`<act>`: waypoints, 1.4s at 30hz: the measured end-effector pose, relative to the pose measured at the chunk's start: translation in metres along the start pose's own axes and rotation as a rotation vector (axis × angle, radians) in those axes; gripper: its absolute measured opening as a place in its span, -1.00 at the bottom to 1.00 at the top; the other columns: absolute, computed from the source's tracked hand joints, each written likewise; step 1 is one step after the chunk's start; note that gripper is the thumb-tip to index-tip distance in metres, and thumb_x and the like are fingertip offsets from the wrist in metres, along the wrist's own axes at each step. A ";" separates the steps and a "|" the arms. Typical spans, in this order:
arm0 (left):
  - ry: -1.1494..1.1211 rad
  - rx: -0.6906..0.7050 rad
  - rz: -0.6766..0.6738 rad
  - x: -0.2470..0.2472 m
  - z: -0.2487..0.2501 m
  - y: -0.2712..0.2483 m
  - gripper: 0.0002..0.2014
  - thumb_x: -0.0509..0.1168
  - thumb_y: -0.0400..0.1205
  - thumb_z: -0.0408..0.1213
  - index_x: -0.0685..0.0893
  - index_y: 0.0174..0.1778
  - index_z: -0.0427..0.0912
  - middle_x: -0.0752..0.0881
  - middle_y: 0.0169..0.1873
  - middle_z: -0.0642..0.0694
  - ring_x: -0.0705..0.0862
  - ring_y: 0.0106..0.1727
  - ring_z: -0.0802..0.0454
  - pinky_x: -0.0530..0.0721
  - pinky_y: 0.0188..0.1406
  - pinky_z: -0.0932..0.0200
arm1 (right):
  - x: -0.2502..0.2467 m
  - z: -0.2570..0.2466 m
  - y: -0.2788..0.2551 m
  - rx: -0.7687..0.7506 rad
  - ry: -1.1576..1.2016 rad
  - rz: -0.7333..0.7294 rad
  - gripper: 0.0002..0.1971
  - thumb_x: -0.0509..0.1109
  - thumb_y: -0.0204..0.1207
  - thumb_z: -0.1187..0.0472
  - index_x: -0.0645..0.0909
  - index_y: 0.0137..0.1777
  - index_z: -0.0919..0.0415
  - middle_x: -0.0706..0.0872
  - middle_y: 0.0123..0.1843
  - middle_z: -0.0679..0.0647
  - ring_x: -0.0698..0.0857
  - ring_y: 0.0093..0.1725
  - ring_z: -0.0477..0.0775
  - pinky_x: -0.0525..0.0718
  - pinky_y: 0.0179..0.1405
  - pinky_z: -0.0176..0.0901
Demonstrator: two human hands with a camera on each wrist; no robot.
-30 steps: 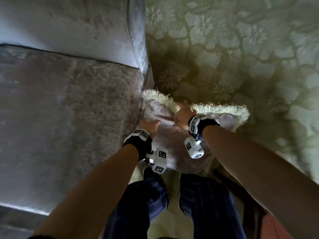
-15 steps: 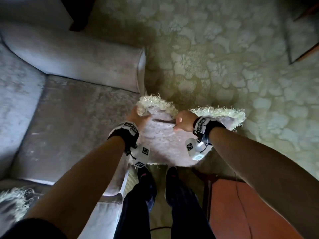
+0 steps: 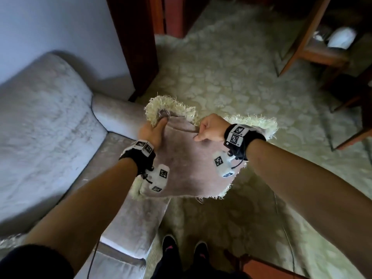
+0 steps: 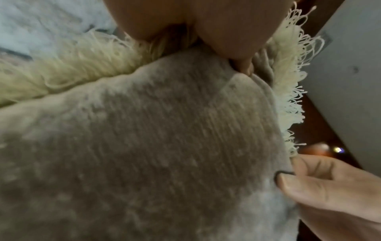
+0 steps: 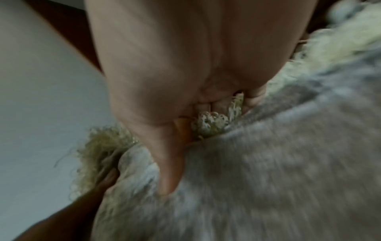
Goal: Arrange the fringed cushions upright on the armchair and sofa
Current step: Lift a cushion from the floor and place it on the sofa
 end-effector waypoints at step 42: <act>0.013 -0.332 0.824 -0.347 -0.137 0.037 -0.61 0.51 0.42 0.19 0.61 -0.30 -0.06 0.61 -0.42 0.05 0.55 -0.39 0.10 0.46 -0.38 0.20 | 0.219 -0.397 0.239 -0.646 0.269 -0.636 -0.76 0.42 0.61 0.16 0.70 0.19 0.26 0.77 0.05 0.08 0.71 0.01 0.02 0.54 -0.24 -0.50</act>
Point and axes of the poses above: each hand's wrist, its own y-axis towards the middle knuckle, its own x-axis out of the palm, z = x × y, the point moved 3 cm from there along y, towards the middle knuckle
